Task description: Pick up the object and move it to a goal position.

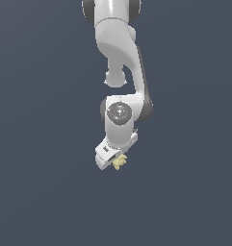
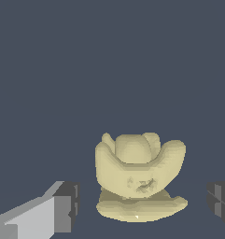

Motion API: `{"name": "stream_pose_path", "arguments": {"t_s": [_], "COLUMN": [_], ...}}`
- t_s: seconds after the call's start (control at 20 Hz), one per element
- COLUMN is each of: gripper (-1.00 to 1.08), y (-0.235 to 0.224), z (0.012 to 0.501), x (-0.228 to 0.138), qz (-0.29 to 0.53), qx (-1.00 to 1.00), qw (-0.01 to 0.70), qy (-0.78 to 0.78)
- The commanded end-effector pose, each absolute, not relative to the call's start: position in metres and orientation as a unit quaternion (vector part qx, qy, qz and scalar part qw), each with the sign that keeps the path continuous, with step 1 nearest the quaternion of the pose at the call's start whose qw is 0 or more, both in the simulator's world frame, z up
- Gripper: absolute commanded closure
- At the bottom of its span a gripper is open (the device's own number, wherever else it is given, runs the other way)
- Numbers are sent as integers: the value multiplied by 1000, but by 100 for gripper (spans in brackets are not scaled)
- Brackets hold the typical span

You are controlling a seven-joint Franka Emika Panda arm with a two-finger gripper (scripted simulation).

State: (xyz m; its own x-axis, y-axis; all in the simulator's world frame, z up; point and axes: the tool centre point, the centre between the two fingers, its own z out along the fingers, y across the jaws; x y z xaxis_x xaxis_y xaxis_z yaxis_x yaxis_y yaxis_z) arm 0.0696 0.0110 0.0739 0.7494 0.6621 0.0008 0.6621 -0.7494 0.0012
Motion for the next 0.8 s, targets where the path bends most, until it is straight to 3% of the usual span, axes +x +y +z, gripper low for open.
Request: {"name": "stream_pose_path", "arguments": {"t_s": [0.0, 0.45, 0.5, 0.75], "gripper": [-92, -92, 108, 108], "y": [11, 11, 11, 11], "z": [60, 40, 40, 40], "x": [69, 70, 70, 70], "qz": [0, 0, 0, 0], "qx": [935, 935, 935, 935], "qw": [0, 0, 0, 0], "qy": [354, 356, 356, 356]}}
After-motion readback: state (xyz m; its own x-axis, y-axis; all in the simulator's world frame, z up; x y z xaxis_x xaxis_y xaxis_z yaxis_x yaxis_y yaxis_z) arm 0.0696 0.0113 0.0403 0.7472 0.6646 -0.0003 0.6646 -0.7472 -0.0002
